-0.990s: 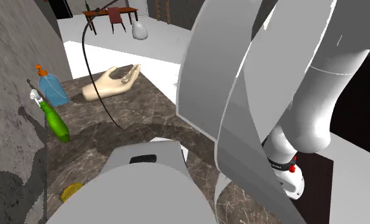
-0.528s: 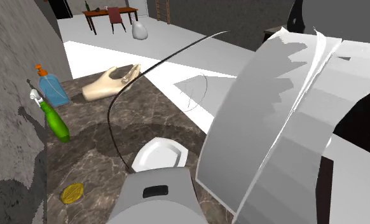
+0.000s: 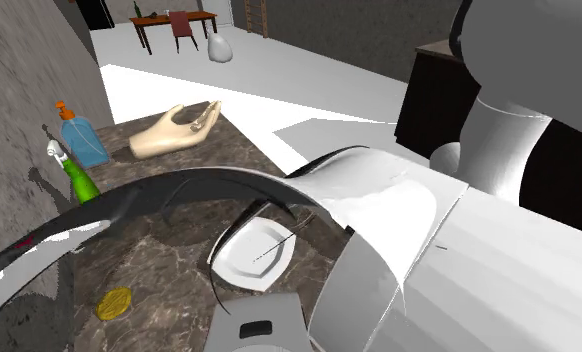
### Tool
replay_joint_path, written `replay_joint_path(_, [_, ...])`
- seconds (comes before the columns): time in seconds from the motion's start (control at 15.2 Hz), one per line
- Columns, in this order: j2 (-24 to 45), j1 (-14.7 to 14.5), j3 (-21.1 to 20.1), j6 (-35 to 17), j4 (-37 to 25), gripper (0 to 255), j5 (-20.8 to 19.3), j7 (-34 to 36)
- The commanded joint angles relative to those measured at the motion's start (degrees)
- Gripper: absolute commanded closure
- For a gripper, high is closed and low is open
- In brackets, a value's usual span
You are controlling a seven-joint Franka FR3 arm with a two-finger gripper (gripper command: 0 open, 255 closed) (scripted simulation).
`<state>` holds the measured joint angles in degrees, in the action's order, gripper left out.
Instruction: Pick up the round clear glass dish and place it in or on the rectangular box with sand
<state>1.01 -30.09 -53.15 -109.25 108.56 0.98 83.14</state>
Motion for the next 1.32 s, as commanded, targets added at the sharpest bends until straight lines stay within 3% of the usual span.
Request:
replay_joint_path(0.0, [0.54,-0.12,-0.08,-1.49,1.12,255,-0.46,0.33])
replay_joint_path(0.46, [2.67,-0.55,-0.16,-6.79,5.15,255,-2.34,1.56])
replay_joint_path(0.92, [2.67,-0.55,-0.16,-6.79,5.15,255,-2.34,1.56])
replay_joint_path(0.99, [2.67,-0.55,-0.16,-6.79,5.15,0,-2.34,1.56])
replay_joint_path(1.25, [2.67,-0.55,-0.16,-6.79,5.15,0,-2.34,1.56])
